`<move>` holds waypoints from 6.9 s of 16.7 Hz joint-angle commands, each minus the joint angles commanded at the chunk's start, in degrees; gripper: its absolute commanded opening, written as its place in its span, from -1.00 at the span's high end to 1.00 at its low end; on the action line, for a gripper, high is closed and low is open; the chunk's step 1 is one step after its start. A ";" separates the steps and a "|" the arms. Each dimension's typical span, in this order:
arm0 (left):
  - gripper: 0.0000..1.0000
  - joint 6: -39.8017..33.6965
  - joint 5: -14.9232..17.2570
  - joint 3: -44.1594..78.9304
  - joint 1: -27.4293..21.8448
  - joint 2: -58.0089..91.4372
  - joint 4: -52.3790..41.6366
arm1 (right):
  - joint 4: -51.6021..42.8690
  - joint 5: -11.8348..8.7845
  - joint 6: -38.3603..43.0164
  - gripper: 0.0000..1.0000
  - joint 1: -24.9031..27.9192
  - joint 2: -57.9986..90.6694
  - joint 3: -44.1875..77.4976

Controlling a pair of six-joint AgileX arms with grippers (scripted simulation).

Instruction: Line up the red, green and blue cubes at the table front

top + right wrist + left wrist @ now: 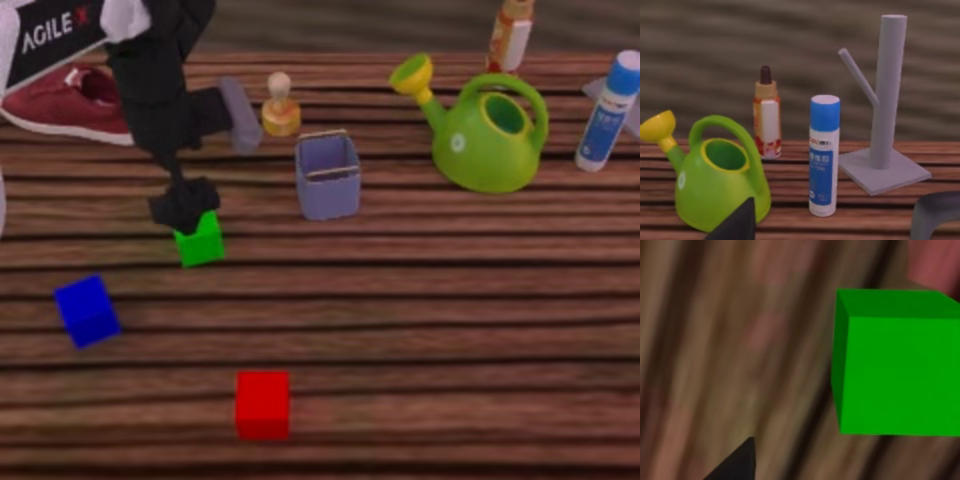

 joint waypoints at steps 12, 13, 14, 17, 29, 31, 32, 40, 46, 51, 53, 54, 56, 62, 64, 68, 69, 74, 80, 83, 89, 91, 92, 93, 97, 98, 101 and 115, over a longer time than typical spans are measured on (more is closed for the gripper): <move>-0.85 0.08 0.04 -8.92 -0.08 4.81 13.86 | 0.00 0.00 0.00 -1.00 0.00 0.00 0.00; -0.70 0.08 0.04 -8.92 -0.08 4.81 13.86 | 0.00 0.00 0.00 -1.00 0.00 0.00 0.00; -0.55 0.08 0.04 -8.92 -0.08 4.81 13.86 | 0.00 0.00 0.00 -1.00 0.00 0.00 0.00; -0.10 0.08 0.04 -8.92 -0.08 4.81 13.86 | 0.00 0.00 0.00 -1.00 0.00 0.00 0.00; 1.00 0.08 0.04 -8.92 -0.08 4.81 13.86 | 0.00 0.00 0.00 -1.00 0.00 0.00 0.00; 1.00 0.08 0.04 -8.92 -0.08 4.81 13.86 | 0.00 0.00 0.00 -1.00 0.00 0.00 0.00; 1.00 0.08 0.04 -8.92 -0.08 4.81 13.86 | 0.00 0.00 0.00 -1.00 0.00 0.00 0.00; 1.00 0.01 0.05 -1.81 0.87 0.93 2.47 | 0.00 0.00 0.00 -1.00 0.00 0.00 0.00; 1.00 -0.05 0.05 -0.77 0.60 0.02 0.87 | 0.00 0.00 0.00 -1.00 0.00 0.00 0.00; 1.00 -4.19 -0.17 -8.43 -8.46 -5.90 3.15 | 0.00 0.00 0.00 -1.00 0.00 0.00 0.00; 1.00 -6.98 -0.25 -13.76 -14.86 -9.73 4.51 | 0.00 0.00 0.00 -1.00 0.00 0.00 0.00; 1.00 -8.40 -0.26 -16.60 -18.43 -11.71 5.20 | 0.00 0.00 0.00 -1.00 0.00 0.00 0.00; 1.00 -11.11 -0.25 -22.06 -25.16 -15.56 6.58 | 0.00 0.00 0.00 -1.00 0.00 0.00 0.00; 1.00 -14.79 -0.30 -28.99 -32.68 -20.97 8.65 | 0.00 0.00 0.00 -1.00 0.00 0.00 0.00; 1.00 -14.65 -0.24 -28.85 -32.47 -20.72 8.49 | 0.00 0.00 0.00 -1.00 0.00 0.00 0.00; 1.00 -14.86 -0.41 -31.06 -32.51 -18.92 12.71 | 0.00 0.00 0.00 -1.00 0.00 0.00 0.00; 1.00 -14.93 -0.42 -32.15 -32.56 -17.94 14.90 | 0.00 0.00 0.00 -1.00 0.00 0.00 0.00; 1.00 -14.98 -0.25 -36.17 -32.97 -14.31 22.50 | 0.00 0.00 0.00 -1.00 0.00 0.00 0.00; 0.55 -14.98 -0.25 -36.17 -32.97 -14.31 22.51 | 0.00 0.00 0.00 -1.00 0.00 0.00 0.00; 0.10 -14.98 -0.25 -36.17 -32.97 -14.31 22.51 | 0.00 0.00 0.00 -1.00 0.00 0.00 0.00; -0.81 -14.98 -0.25 -36.17 -32.97 -14.31 22.51 | 0.00 0.00 0.00 -1.00 0.00 0.00 0.00; -1.00 -14.98 -0.25 -36.17 -32.97 -14.31 22.51 | 0.00 0.00 0.00 -1.00 0.00 0.00 0.00; -1.00 -14.98 -0.25 -36.17 -32.97 -14.31 22.51 | 0.00 0.00 0.00 -1.00 0.00 0.00 0.00; -1.00 -14.98 -0.25 -36.17 -32.97 -14.31 22.51 | 0.00 0.00 0.00 -1.00 0.00 0.00 0.00; -1.00 -14.98 -0.25 -36.17 -32.97 -14.31 22.51 | 0.00 0.00 0.00 -1.00 0.00 0.00 0.00; -1.00 -14.98 -0.25 -36.17 -32.97 -14.31 22.51 | 0.00 0.00 0.00 -1.00 0.00 0.00 0.00; -1.00 -14.92 -0.31 -35.34 -32.86 -14.71 21.50 | 0.00 0.00 0.00 -1.00 0.00 0.00 0.00; -1.00 -14.07 -0.34 -28.51 -29.98 -20.39 8.72 | 0.00 0.00 0.00 -1.00 0.00 0.00 0.00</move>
